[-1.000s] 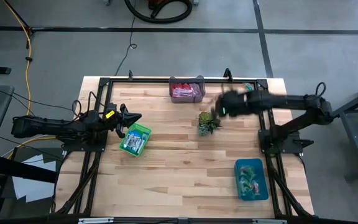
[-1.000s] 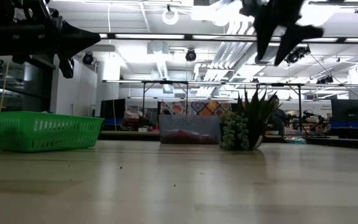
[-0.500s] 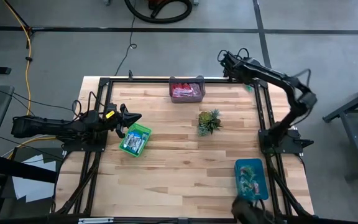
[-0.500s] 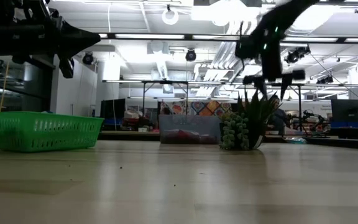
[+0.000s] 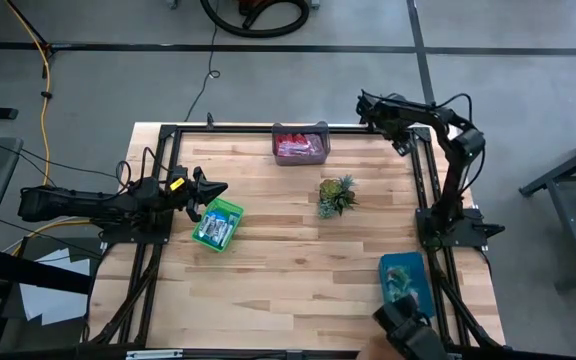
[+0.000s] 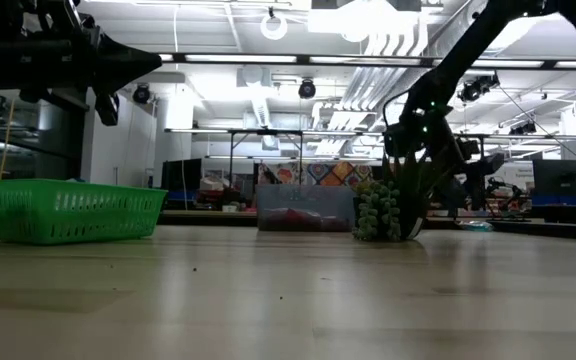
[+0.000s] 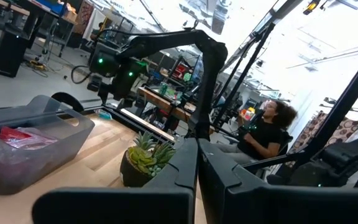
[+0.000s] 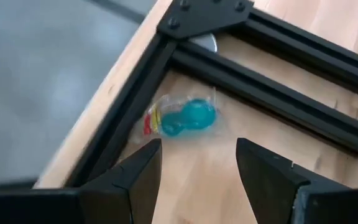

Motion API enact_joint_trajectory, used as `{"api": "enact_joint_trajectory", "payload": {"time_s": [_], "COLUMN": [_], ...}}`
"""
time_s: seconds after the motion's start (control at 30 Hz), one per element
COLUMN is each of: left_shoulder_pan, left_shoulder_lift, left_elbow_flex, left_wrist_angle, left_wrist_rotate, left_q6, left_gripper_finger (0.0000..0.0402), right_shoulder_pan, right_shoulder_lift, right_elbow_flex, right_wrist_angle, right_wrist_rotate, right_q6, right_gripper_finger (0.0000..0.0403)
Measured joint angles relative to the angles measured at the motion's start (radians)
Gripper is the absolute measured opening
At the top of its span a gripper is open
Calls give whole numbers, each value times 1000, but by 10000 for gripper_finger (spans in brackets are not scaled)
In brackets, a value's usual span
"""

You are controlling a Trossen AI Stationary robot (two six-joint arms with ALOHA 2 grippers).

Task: Sort candy
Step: Put the transparent candy into the blue bin

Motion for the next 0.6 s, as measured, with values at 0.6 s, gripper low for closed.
{"api": "enact_joint_trajectory", "payload": {"time_s": [0.6], "left_shoulder_pan": [0], "left_shoulder_lift": [0], "left_elbow_flex": [0], "left_wrist_angle": [0], "left_wrist_rotate": [0], "left_q6": [0], "left_gripper_finger": [0], "right_shoulder_pan": [-63], "right_shoulder_lift": [62], "right_elbow_flex": [1], "right_wrist_angle": [26], "right_wrist_rotate": [38], "right_q6": [123], "right_gripper_finger": [201]}}
